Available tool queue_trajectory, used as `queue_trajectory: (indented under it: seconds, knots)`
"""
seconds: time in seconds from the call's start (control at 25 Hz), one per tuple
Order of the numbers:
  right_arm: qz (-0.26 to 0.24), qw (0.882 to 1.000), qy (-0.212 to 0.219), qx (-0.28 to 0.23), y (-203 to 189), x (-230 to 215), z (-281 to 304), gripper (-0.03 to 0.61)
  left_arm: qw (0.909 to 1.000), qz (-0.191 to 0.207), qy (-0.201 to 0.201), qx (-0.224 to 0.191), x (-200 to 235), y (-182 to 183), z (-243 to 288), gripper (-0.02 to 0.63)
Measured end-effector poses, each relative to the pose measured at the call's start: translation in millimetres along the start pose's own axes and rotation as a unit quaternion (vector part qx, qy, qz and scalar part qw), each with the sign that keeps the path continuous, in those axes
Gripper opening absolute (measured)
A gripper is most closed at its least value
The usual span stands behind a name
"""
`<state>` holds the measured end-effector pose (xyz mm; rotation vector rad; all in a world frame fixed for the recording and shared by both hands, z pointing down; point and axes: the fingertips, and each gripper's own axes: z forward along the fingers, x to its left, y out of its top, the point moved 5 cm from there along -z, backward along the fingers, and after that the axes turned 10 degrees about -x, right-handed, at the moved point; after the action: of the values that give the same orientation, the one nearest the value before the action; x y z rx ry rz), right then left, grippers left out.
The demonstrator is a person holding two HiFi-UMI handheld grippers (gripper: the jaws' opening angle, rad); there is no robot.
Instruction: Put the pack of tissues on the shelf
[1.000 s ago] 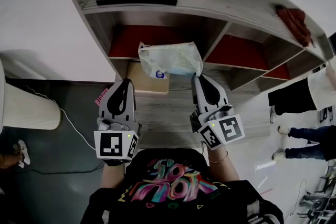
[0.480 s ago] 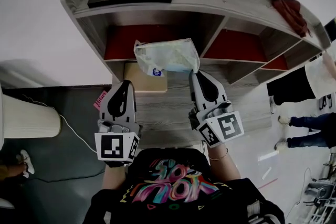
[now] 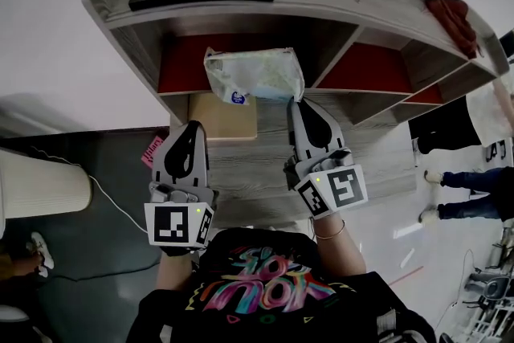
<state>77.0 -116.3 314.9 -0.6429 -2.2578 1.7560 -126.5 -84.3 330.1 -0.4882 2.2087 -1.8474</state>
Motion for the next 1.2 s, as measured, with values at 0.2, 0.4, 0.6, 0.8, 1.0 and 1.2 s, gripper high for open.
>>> queue_trajectory:
  seconds: [0.2, 0.4, 0.6, 0.8, 1.0, 1.2]
  knots:
    - [0.001, 1.0, -0.011, 0.009, -14, -4, 11, 0.017, 1.0, -0.003, -0.006, 0.003, 1, -4, 5, 0.032]
    - [-0.003, 1.0, -0.02, 0.011, -23, -9, 23, 0.017, 0.9999, -0.005, -0.009, 0.002, -1, -5, 8, 0.032]
    - [-0.01, 1.0, -0.023, 0.012, -29, -10, 35, 0.017, 1.0, -0.005, -0.007, 0.001, 2, -5, 10, 0.032]
    - [-0.019, 0.999, -0.024, 0.018, -34, -8, 42, 0.017, 1.0, -0.003, -0.002, -0.001, 4, -4, 10, 0.032]
    - [-0.026, 0.999, -0.028, 0.03, -38, -7, 45, 0.017, 1.0, -0.003, -0.001, -0.003, 3, -3, 9, 0.032]
    - [-0.027, 0.999, -0.029, 0.035, -39, -8, 45, 0.017, 1.0, -0.001, -0.002, -0.005, 1, -1, 8, 0.032]
